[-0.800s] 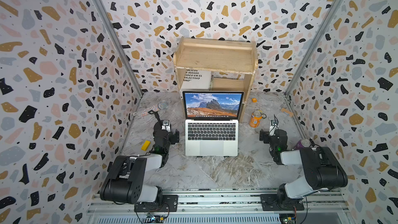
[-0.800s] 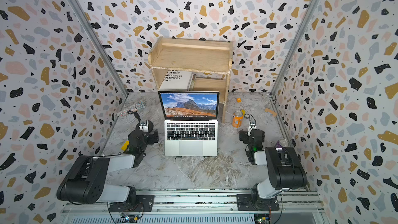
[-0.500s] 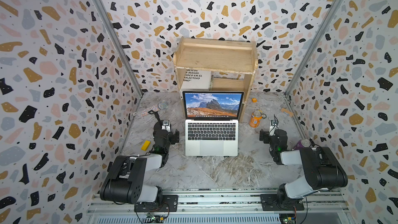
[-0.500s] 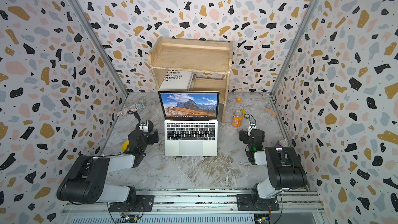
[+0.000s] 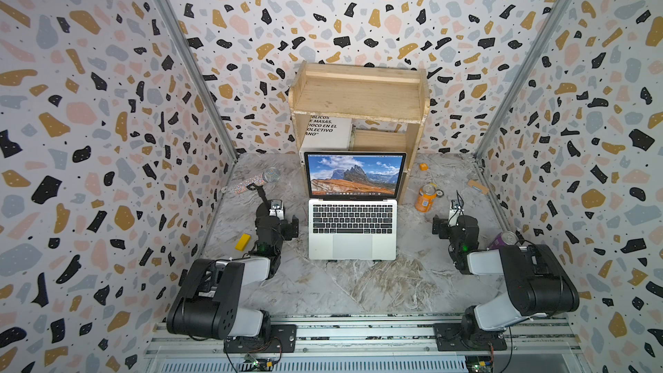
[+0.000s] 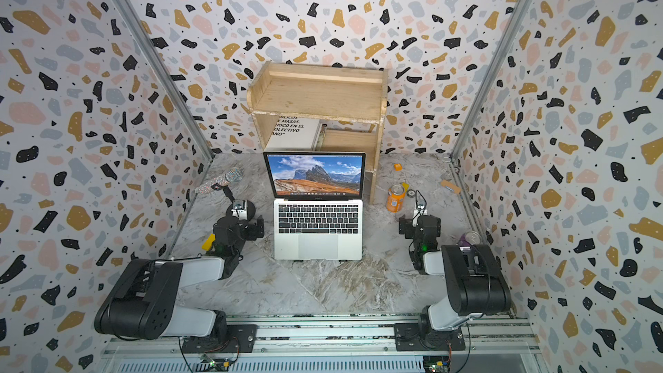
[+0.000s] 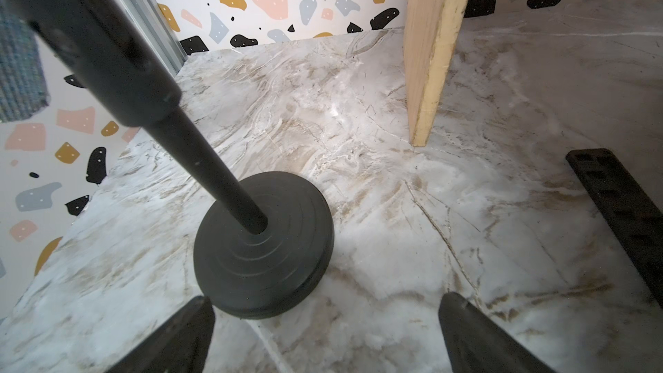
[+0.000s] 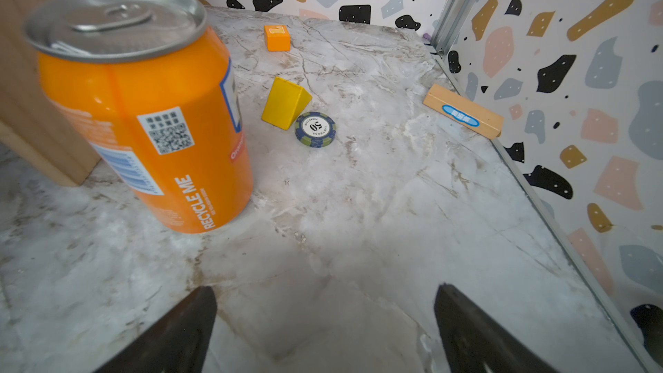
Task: Close the laptop lid and set it aside
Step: Close the lid of the laptop.
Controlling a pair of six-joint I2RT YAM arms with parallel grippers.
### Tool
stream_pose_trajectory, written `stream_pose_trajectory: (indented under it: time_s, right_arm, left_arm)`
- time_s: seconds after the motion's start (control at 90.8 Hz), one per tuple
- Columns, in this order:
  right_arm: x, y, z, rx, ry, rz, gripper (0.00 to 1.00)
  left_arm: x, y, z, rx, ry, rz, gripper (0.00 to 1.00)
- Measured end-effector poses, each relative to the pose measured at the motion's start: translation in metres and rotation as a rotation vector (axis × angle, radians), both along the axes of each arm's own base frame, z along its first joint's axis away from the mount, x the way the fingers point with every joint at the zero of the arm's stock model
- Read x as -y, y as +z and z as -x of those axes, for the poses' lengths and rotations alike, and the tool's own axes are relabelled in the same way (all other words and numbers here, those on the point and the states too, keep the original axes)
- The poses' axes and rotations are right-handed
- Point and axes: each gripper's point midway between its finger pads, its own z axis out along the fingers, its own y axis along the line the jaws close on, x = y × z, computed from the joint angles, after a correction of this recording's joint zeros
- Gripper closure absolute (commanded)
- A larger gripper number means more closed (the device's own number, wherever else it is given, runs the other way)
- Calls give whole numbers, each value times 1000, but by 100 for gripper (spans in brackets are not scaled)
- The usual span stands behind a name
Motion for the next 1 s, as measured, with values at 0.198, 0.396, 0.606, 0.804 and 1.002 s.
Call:
stream_pose_trajectory:
  time_s: [0.198, 0.396, 0.606, 0.804, 1.002]
  right_arm:
    - [17, 27, 7, 5, -105, 7, 0]
    - [23, 101, 11, 88, -187, -108, 0]
    - [15, 147, 36, 54, -221, -301, 0]
    - [-7, 173, 60, -42, -164, -461, 6]
    - [-31, 216, 86, -70, -66, -584, 11]
  left_arm:
    - [-2, 32, 9, 15, 57, -19, 0]
    - [5, 102, 26, 133, 132, 97, 0]
    - [-23, 142, 69, 197, 341, 356, 0]
    - [-11, 174, 92, 151, 304, 524, 0]
    - [14, 215, 109, 86, 163, 612, 0]
